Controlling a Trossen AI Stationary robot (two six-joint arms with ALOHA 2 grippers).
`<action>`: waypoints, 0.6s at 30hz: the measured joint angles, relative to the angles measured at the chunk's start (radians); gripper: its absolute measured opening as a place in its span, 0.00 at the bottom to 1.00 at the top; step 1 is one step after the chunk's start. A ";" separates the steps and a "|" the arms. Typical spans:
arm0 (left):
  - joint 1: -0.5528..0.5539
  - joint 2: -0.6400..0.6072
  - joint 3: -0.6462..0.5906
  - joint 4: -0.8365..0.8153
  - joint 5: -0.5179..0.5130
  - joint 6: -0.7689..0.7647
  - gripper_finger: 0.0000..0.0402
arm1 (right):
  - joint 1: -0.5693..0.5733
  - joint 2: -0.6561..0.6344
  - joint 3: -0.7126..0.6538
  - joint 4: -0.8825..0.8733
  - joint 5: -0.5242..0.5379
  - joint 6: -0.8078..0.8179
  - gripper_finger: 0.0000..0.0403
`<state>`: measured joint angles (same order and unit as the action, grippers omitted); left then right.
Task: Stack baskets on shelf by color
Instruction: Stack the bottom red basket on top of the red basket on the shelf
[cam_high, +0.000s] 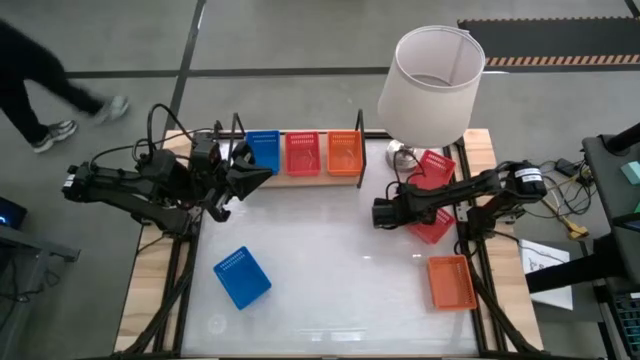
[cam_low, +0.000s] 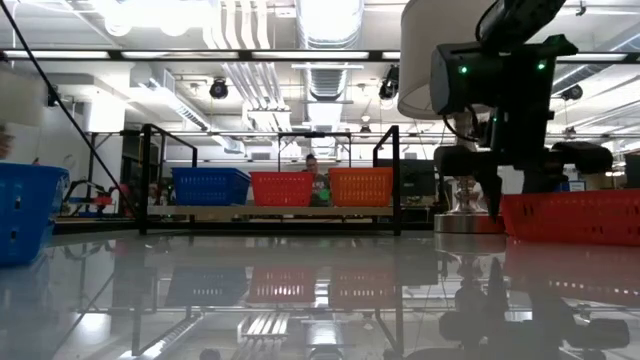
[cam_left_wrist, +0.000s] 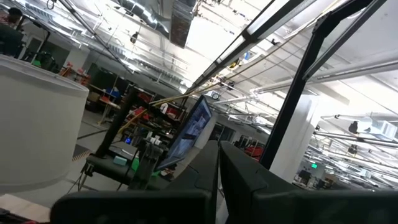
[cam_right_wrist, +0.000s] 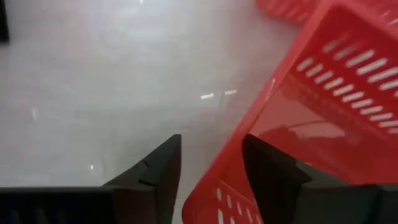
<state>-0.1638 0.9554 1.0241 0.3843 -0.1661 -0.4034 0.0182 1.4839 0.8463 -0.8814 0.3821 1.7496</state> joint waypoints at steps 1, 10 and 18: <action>0.000 0.000 0.000 0.000 0.000 0.000 0.00 | 0.003 0.002 0.000 0.007 -0.013 -0.007 0.36; 0.000 0.000 -0.001 -0.004 0.000 0.000 0.00 | 0.091 -0.020 0.012 0.029 -0.116 -0.010 0.10; 0.000 0.000 -0.001 -0.010 0.000 0.048 0.00 | 0.199 -0.023 0.152 0.025 -0.128 -0.063 0.05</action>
<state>-0.1638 0.9554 1.0229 0.3744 -0.1661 -0.3554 0.2169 1.4605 0.9980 -0.8568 0.2539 1.6870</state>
